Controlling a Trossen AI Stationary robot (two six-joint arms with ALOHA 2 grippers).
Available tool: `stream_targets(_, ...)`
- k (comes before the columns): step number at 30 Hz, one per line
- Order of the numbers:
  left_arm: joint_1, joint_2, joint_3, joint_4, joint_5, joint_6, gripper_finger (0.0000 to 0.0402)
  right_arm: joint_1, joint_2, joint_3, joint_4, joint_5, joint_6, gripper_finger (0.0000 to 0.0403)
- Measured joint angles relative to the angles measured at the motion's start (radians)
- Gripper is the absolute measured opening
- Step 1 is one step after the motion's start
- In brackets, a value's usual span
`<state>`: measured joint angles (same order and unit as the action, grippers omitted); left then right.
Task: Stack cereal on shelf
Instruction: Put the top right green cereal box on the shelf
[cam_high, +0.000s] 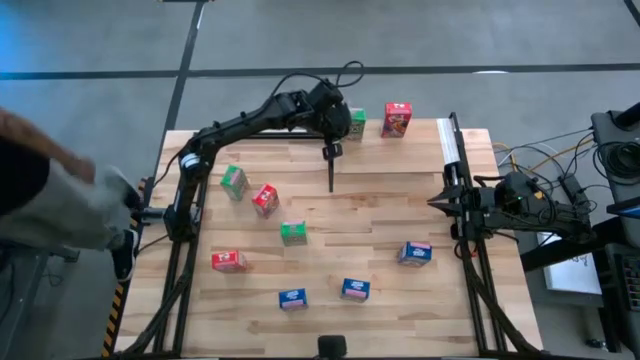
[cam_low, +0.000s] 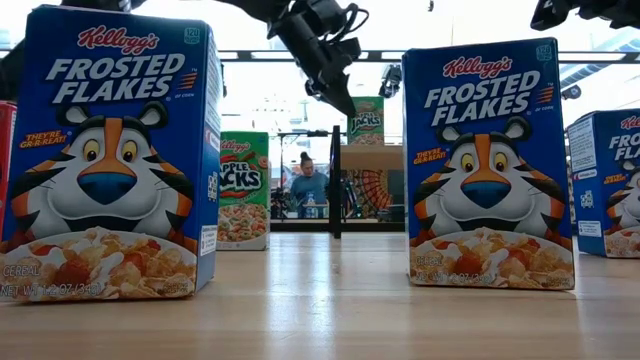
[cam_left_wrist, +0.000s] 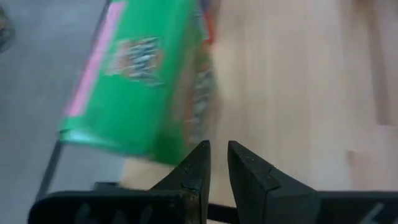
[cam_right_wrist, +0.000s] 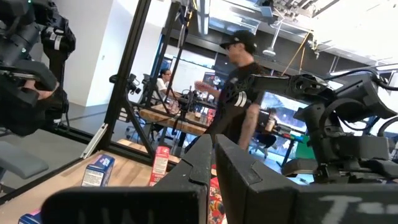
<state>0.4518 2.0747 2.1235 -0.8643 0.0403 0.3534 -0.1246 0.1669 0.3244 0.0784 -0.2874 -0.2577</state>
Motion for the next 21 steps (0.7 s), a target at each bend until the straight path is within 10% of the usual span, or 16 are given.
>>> stream_targets(5,-0.005,0.0,-0.03,0.053,0.135,-0.001,0.0038,0.0,0.0,0.0,0.0,0.0,0.0,0.0012)
stream_targets(21,-0.001,0.0,-0.205,0.326,0.05,-0.041,0.0039,0.0,0.0,0.0,0.0,0.0,-0.004,0.0012)
